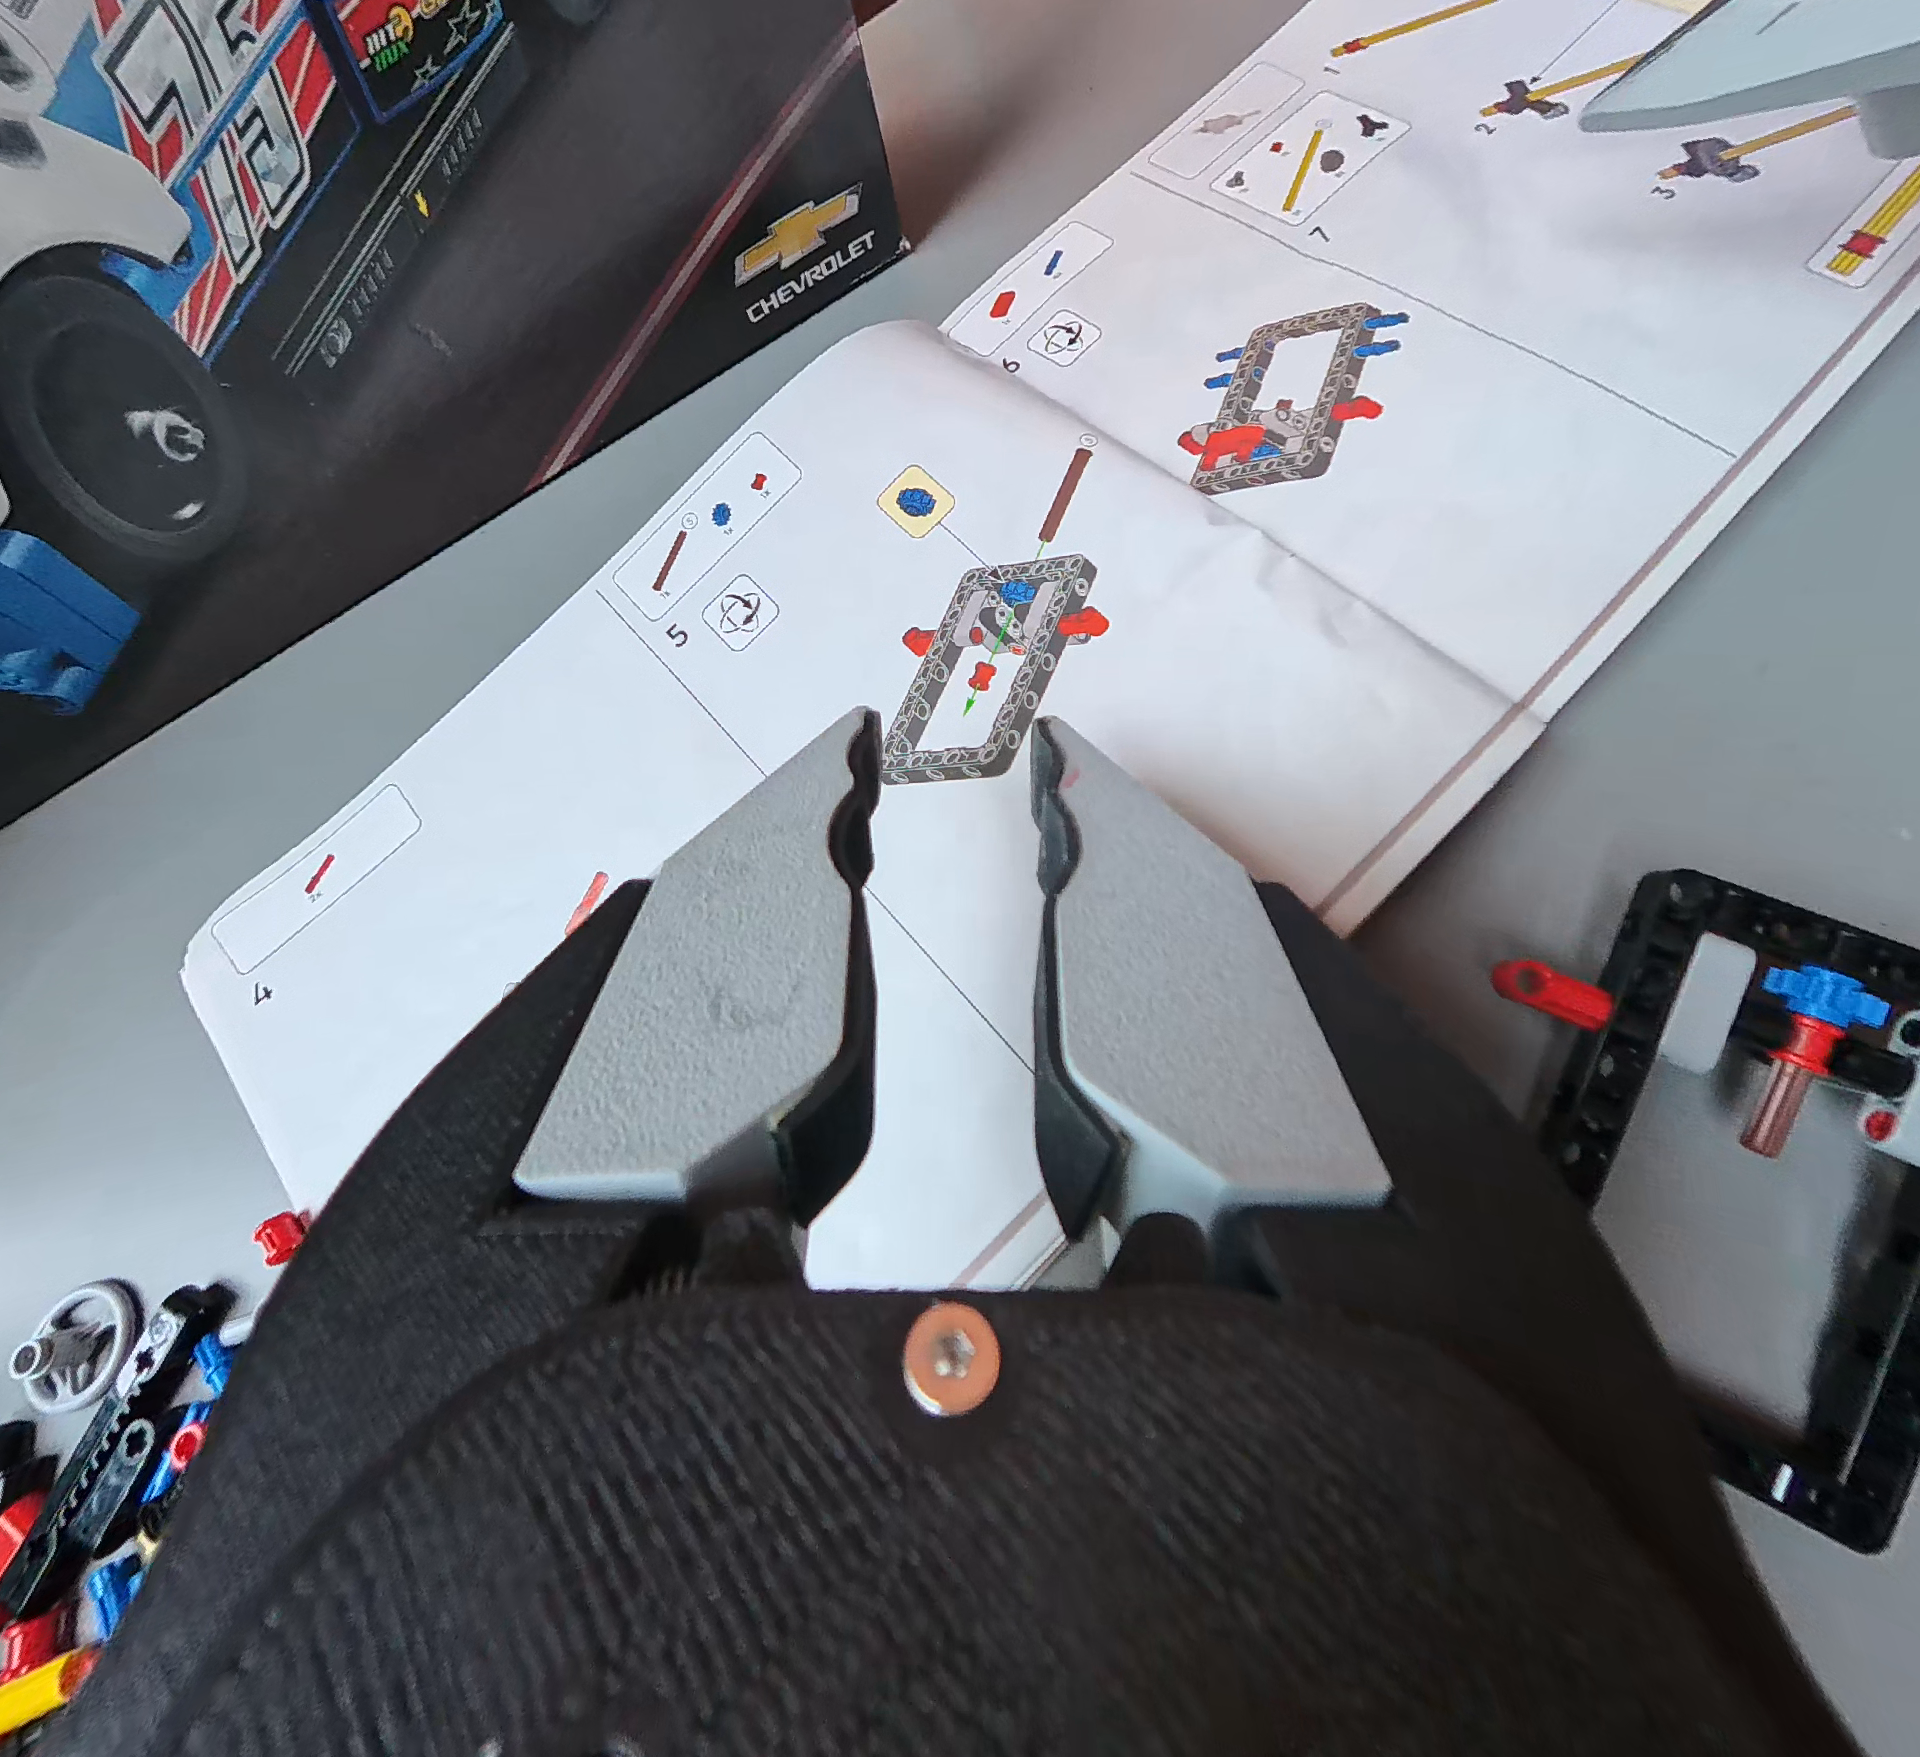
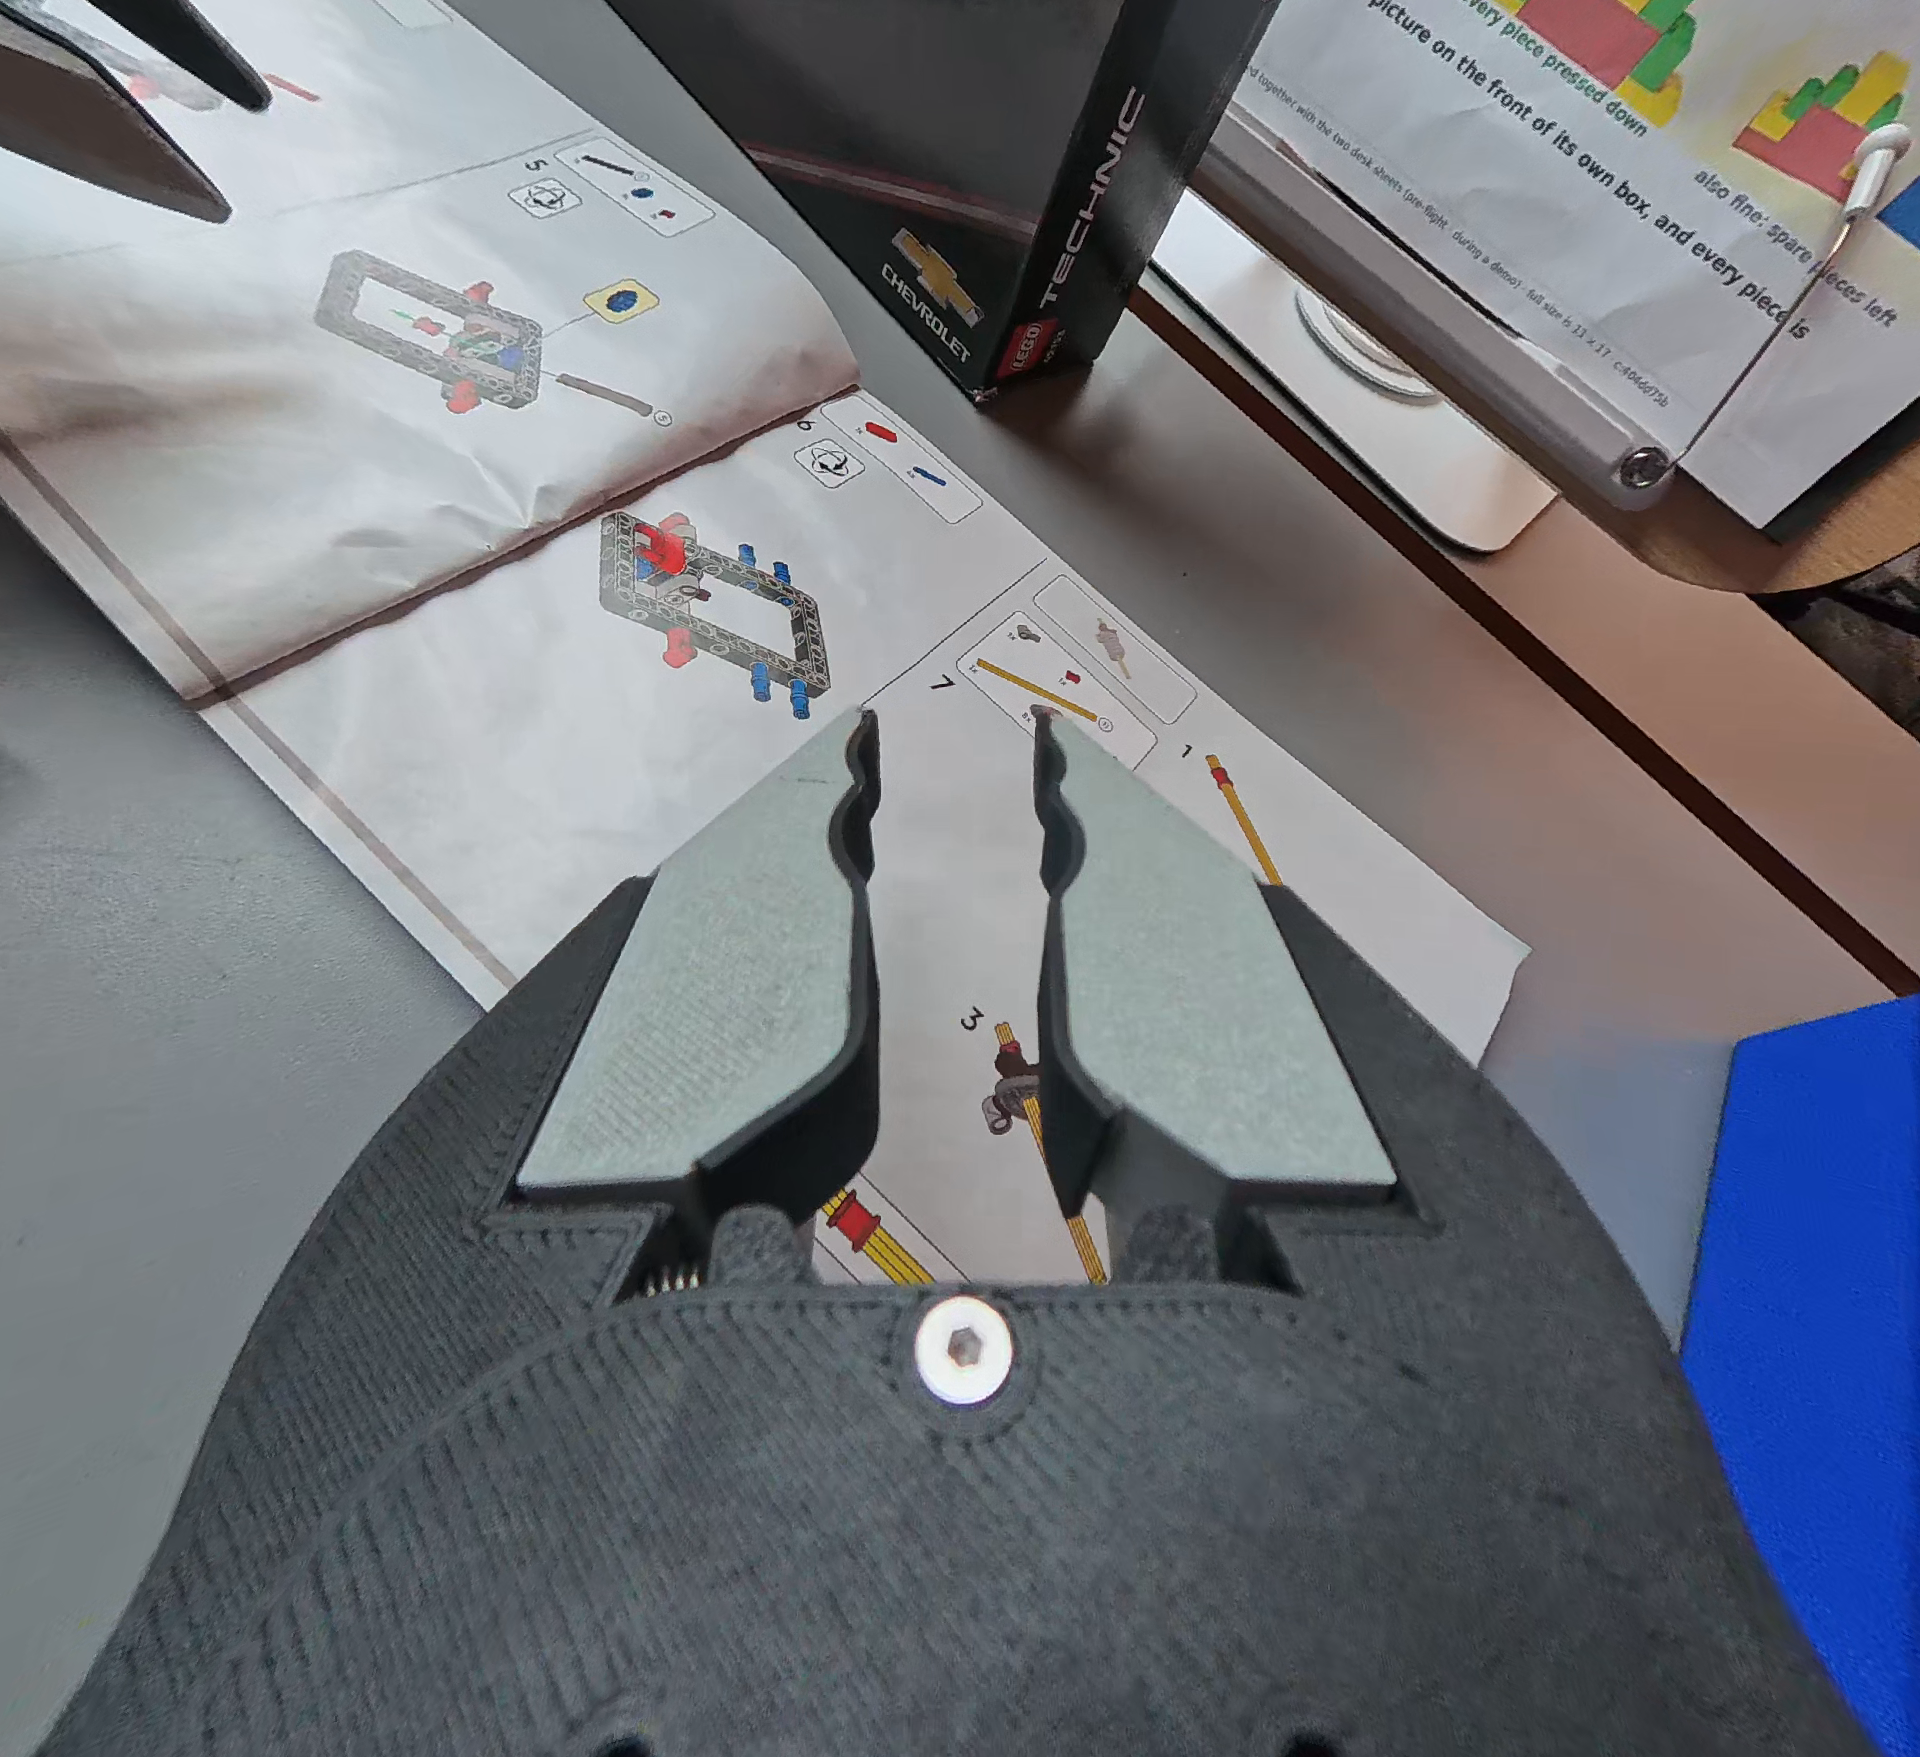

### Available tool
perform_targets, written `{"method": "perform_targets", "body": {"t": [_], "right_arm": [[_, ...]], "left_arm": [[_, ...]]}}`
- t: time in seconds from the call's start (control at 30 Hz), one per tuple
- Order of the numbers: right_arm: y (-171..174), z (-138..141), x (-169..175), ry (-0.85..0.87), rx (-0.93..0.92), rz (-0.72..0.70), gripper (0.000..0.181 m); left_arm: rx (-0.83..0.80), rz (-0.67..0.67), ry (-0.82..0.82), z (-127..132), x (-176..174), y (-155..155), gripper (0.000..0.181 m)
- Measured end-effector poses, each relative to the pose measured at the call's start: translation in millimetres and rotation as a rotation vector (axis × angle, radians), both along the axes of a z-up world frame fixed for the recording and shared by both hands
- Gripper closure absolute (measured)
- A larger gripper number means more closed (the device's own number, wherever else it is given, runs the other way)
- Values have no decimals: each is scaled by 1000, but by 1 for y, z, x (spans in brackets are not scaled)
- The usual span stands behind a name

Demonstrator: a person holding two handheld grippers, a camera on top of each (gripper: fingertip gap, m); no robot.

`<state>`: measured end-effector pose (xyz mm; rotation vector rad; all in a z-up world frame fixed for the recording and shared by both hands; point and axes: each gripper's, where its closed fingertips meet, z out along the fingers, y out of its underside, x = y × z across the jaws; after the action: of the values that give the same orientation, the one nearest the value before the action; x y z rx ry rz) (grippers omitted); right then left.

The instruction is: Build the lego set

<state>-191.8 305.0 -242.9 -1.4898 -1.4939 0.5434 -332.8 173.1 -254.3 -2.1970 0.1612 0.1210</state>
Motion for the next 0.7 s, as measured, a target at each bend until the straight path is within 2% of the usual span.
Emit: {"method": "perform_targets", "body": {"t": [0.33,0.5,0.7], "right_arm": [[1,4,2,13,-8,-15,154],[4,7,4,18,31,-31,164],[1,0,3,8,-1,-14,168]], "left_arm": [[5,16,29,2,-4,-2,155],[-3,33,34,2,-8,-3,155],[30,24,89,9,-10,-4,172]]}}
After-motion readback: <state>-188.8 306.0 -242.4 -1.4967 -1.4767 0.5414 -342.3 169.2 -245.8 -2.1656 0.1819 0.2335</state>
